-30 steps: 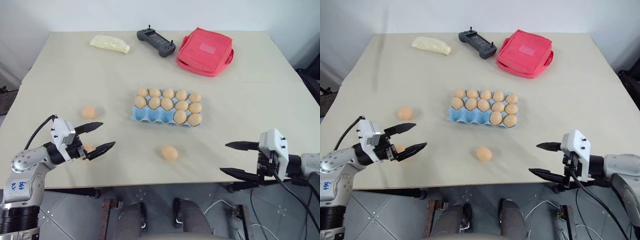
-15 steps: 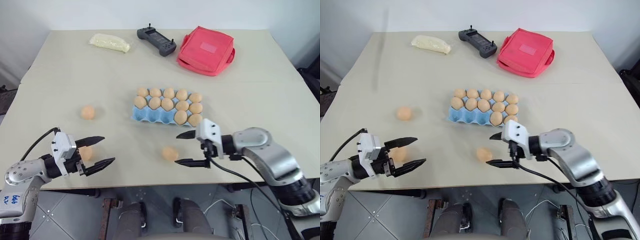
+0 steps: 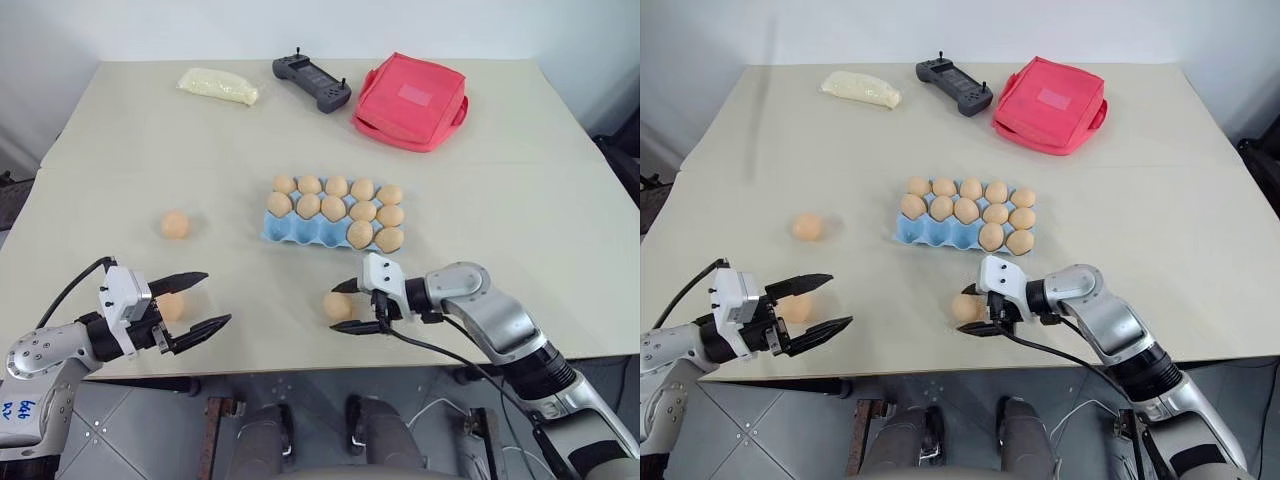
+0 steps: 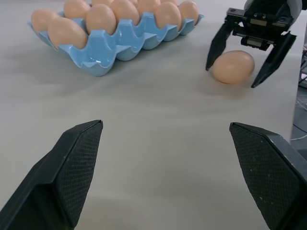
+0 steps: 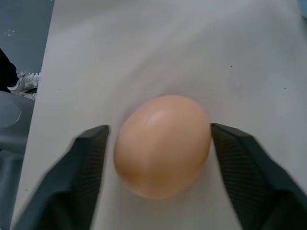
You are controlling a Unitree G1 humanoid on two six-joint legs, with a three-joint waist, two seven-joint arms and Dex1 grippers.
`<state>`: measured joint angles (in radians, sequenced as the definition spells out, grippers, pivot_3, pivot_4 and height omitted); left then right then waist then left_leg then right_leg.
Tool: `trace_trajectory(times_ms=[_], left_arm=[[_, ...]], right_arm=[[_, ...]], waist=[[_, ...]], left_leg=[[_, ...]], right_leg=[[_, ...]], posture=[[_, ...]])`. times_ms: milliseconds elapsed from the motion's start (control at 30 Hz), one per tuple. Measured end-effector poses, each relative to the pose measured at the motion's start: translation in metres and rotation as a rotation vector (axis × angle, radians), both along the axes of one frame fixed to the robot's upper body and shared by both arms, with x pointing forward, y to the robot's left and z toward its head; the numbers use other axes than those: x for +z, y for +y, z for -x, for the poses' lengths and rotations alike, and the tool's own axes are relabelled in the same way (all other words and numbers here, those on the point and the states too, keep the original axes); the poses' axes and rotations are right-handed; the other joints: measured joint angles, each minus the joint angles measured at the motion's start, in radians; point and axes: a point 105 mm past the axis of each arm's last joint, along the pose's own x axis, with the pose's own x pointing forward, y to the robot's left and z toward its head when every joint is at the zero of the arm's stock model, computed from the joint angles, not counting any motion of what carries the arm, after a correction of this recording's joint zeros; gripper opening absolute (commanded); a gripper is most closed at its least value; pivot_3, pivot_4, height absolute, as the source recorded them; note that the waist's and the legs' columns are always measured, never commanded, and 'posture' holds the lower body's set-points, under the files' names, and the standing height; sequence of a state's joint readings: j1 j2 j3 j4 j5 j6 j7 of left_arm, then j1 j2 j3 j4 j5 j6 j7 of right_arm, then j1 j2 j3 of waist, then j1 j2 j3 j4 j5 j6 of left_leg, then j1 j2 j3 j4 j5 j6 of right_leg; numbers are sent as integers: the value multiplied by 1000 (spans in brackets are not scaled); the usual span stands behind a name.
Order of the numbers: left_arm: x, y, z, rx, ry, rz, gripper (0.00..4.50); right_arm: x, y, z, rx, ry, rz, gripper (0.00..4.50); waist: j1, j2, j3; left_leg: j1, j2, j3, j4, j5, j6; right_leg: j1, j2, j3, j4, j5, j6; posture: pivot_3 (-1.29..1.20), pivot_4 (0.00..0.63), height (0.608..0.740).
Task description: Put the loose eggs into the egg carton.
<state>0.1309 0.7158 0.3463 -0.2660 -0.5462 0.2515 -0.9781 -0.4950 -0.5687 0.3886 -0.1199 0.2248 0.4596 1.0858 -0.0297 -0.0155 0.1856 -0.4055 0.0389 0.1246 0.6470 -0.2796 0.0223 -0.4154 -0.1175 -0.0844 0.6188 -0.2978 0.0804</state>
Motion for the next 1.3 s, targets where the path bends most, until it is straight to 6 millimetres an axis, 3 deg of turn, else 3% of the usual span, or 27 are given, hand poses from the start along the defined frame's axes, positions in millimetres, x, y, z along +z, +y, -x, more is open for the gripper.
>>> trace_trajectory(times_ms=[100,200,400,467,633,767,1033,1200,1300], left_arm=[[2,0,-2,6,-9,2,4500],[3,0,-3,8,-13,3,4500],[6,-4,-7,-1,-32,12,4500],[7,-6,-9,-8,-35,19,4500],[6,-10,-14,-15,-36,44,4500],[4,-10,-15,-11,-32,47,4500],[4,-10,-16,-1,-38,50,4500],[4,-8,-16,16,-40,50,4500],[5,-6,-17,33,-46,50,4500]], right_arm=[[0,1,0,-2,3,-6,1829],[6,-1,-4,-31,-3,-20,1684],[72,2,-36,-147,-174,-164,1668],[84,5,-48,-187,-199,-183,1668],[81,7,-73,-290,-212,-174,1668],[76,11,-81,-317,-209,-173,1668],[65,14,-81,-298,-188,-137,4442],[71,10,-81,-299,-207,-143,4479],[85,-1,-78,-296,-248,-161,4479]], waist=[[0,0,0],[0,0,0],[-3,0,0],[-3,0,0],[-3,0,0],[-4,0,0],[-5,0,0],[-5,0,0],[-4,0,0]], left_leg=[[0,0,0,0,0,0],[0,0,0,0,0,0],[0,1,0,0,1,-2],[0,1,0,-1,1,-2],[0,1,2,-1,3,1],[0,1,2,0,3,1],[0,3,4,0,2,2],[0,4,4,1,2,2],[0,4,4,0,2,2]], right_leg=[[0,0,0,0,0,0],[0,0,0,0,0,0],[-1,0,0,2,0,0],[-2,0,0,2,0,0],[-2,0,-2,3,0,0],[-2,0,-5,4,0,1],[-2,0,-9,4,0,1],[-2,0,-9,4,0,1],[-3,0,-9,3,0,1]], posture=[[0,150,740],[0,150,740],[0,150,740],[0,150,740],[0,150,740],[0,150,740],[0,150,740],[0,150,740],[0,150,740]])
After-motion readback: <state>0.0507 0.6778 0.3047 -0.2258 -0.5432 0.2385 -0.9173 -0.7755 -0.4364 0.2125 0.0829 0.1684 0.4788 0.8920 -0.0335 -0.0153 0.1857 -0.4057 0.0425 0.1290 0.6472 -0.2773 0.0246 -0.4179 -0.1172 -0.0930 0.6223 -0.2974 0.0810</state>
